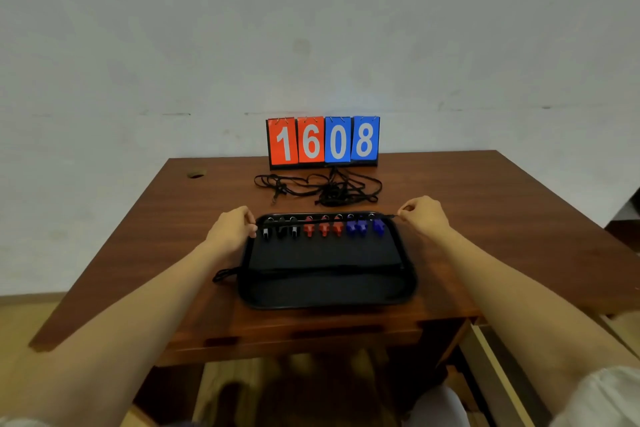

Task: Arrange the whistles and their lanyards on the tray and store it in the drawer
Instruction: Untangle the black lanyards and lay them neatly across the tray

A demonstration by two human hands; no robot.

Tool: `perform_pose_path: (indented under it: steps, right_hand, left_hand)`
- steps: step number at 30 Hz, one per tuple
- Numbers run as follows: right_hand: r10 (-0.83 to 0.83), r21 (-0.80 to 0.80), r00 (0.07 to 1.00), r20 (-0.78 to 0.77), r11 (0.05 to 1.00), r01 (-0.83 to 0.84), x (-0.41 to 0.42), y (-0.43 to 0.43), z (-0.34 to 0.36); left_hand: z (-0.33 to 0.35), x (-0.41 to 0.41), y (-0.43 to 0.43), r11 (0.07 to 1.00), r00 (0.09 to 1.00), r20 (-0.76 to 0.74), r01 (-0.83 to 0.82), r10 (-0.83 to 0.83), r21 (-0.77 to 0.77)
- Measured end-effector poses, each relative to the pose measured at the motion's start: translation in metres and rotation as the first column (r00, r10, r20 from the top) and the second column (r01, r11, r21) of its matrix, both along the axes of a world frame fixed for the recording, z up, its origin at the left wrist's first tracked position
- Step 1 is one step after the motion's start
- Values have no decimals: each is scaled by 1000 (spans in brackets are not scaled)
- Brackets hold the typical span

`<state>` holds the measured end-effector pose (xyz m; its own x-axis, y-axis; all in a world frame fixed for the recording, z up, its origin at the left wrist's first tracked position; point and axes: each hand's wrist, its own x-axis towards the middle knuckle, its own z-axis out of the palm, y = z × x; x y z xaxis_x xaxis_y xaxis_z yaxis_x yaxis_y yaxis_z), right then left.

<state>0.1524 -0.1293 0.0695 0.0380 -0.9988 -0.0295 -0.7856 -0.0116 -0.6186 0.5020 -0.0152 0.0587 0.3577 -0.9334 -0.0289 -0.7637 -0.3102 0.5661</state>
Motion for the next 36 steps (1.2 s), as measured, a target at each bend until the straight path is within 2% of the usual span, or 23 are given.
perform_pose_path:
  steps: [5,12,16,21,32,36]
  right_hand:
    - [-62,42,997,-39,997,64,-5,16,-13]
    - [-35,140,996,-87,989,47,-11,28,-30]
    - [-7,152,998,-67,988,17,-18,34,-39]
    - [12,136,998,-68,991,-3,-24,33,-49]
    - [63,19,953,-297,998,-60,-23,35,-60]
    - [173,-41,907,-385,978,-204,-26,37,-59]
  left_hand:
    - [-12,-2,8,999,999,46,-1,-1,45]
    - [-30,-6,14,989,989,129,57,-75,137]
    - [-37,-7,18,990,974,215,39,-68,134]
    - [-44,-11,20,994,946,320,22,-56,107]
    - [-53,-18,22,993,943,331,-9,-31,118]
    - [-57,-19,26,991,895,438,22,-78,132]
